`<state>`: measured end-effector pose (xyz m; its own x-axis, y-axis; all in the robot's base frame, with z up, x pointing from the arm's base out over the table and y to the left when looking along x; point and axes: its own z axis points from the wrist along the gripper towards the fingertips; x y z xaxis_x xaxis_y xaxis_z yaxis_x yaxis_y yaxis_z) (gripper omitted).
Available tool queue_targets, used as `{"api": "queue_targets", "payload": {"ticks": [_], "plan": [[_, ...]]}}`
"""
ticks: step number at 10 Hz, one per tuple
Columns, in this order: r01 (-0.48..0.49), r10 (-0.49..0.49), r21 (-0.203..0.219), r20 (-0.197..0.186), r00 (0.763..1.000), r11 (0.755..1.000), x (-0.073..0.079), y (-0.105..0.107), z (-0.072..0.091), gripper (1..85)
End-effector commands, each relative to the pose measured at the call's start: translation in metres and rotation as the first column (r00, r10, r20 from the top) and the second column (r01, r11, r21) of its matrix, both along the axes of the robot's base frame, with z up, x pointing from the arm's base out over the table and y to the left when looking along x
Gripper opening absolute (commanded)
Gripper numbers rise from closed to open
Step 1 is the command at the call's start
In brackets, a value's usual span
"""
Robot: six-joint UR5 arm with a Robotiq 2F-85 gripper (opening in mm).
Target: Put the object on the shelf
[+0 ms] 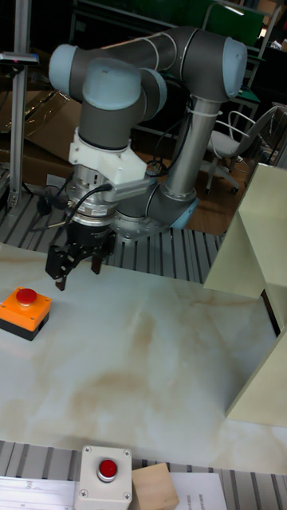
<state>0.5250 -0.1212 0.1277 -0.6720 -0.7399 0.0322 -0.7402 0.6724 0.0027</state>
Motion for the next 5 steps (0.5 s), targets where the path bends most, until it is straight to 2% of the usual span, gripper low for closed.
{"api": "queue_targets", "payload": {"ticks": [1, 2, 3, 4, 5], "plan": [[-0.14, 0.141, -0.035, 0.033, 0.989, 0.99, 0.01, -0.0394, -0.0141, 81.7], [-0.143, 0.143, -0.001, 0.042, 0.989, 0.99, 0.0112, -0.0303, -0.0144, 84.7], [-0.128, 0.129, -0.006, 0.059, 0.99, 0.992, 0.0156, -0.031, -0.0143, 84.7], [-0.072, 0.073, -0.024, 0.053, 0.996, 0.997, 0.0141, -0.0365, -0.0142, 84.7], [-0.066, 0.067, -0.024, 0.052, 0.996, 0.998, 0.0142, -0.0314, -0.013, 84.0]]}}
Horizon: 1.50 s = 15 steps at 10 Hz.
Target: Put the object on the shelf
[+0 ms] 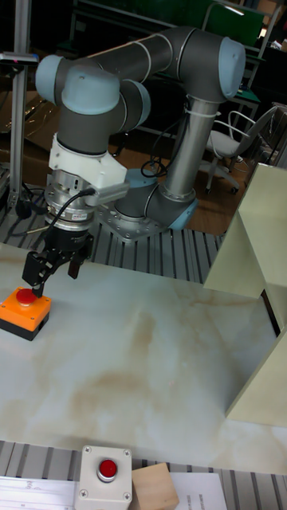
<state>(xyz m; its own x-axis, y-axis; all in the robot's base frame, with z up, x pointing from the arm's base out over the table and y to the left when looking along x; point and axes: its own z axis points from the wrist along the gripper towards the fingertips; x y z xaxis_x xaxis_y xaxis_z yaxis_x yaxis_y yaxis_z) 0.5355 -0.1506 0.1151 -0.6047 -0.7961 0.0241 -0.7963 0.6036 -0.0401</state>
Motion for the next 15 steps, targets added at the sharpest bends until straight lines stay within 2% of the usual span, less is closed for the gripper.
{"api": "queue_targets", "payload": {"ticks": [1, 2, 3, 4, 6, 7, 9, 11, 13, 14, 15], "plan": [[-0.02, 0.02, 0.009, 0.039, 0.999, 1.0, 0.009, -0.006, -0.007, 84.3], [-0.073, 0.073, -0.003, 0.056, 0.996, 0.997, 0.011, -0.027, -0.018, 84.7], [-0.122, 0.122, -0.005, 0.057, 0.991, 0.993, 0.011, -0.048, -0.027, 85.0], [-0.152, 0.15, 0.028, 0.059, 0.987, 0.988, 0.011, -0.042, -0.028, 85.0], [-0.115, 0.113, 0.05, 0.042, 0.993, 0.992, 0.006, -0.038, -0.029, 85.0], [-0.103, 0.101, 0.04, 0.041, 0.994, 0.994, 0.006, -0.041, -0.029, 85.0], [-0.083, 0.081, 0.044, 0.047, 0.996, 0.996, 0.003, -0.03, -0.026, 85.0], [-0.105, 0.105, 0.002, 0.055, 0.993, 0.994, -0.006, -0.045, -0.05, 85.0], [-0.104, 0.102, 0.021, 0.064, 0.993, 0.994, -0.004, -0.04, -0.05, 85.0], [-0.1, 0.097, 0.064, 0.049, 0.994, 0.993, -0.009, -0.029, -0.05, 85.0], [-0.11, 0.108, 0.063, 0.04, 0.993, 0.992, -0.011, -0.029, -0.05, 85.0]]}}
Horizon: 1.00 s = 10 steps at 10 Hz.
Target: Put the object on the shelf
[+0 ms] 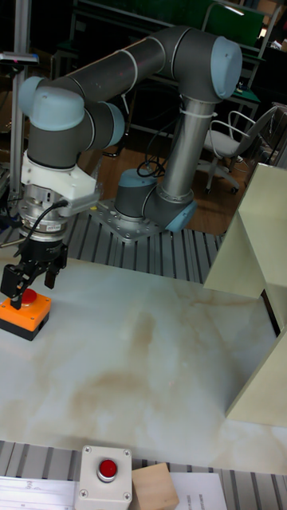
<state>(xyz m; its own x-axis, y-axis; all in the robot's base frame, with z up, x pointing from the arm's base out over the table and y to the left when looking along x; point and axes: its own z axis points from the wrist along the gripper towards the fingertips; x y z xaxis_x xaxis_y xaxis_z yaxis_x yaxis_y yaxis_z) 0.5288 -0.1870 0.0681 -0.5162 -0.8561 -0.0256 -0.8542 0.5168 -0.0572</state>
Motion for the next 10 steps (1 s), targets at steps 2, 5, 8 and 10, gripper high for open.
{"api": "queue_targets", "payload": {"ticks": [2, 5, 8, 10], "plan": [[-0.024, 0.025, 0.032, -0.009, 1.0, 0.999, -0.006, 0.007, -0.003, 85.0], [-0.084, 0.085, 0.039, -0.012, 0.996, 0.996, 0.001, -0.019, -0.003, 85.0], [-0.087, 0.088, 0.067, -0.013, 0.996, 0.994, 0.001, -0.021, -0.012, 85.0], [-0.07, 0.073, 0.086, -0.032, 0.997, 0.994, -0.008, -0.013, -0.004, 85.0]]}}
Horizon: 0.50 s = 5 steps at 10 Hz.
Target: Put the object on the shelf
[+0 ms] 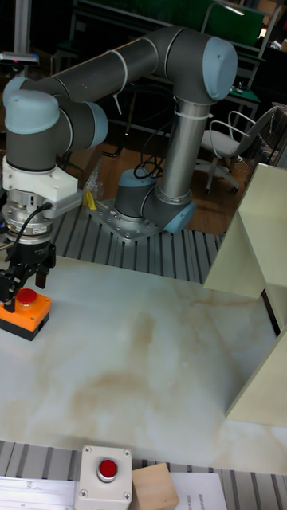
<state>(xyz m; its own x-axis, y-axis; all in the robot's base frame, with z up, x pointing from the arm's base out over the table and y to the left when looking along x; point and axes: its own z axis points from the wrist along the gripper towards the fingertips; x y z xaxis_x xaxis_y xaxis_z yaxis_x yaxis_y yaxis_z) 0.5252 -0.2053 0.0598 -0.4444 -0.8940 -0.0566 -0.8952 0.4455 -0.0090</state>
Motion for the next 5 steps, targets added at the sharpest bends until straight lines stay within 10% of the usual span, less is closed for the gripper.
{"api": "queue_targets", "payload": {"ticks": [1, 5], "plan": [[0.015, -0.015, 0.031, -0.002, 1.0, 0.999, -0.0038, 0.0058, 0.0047, 85.0], [0.019, -0.019, 0.018, 0.01, 1.0, 1.0, -0.0003, 0.0031, 0.0025, 85.0]]}}
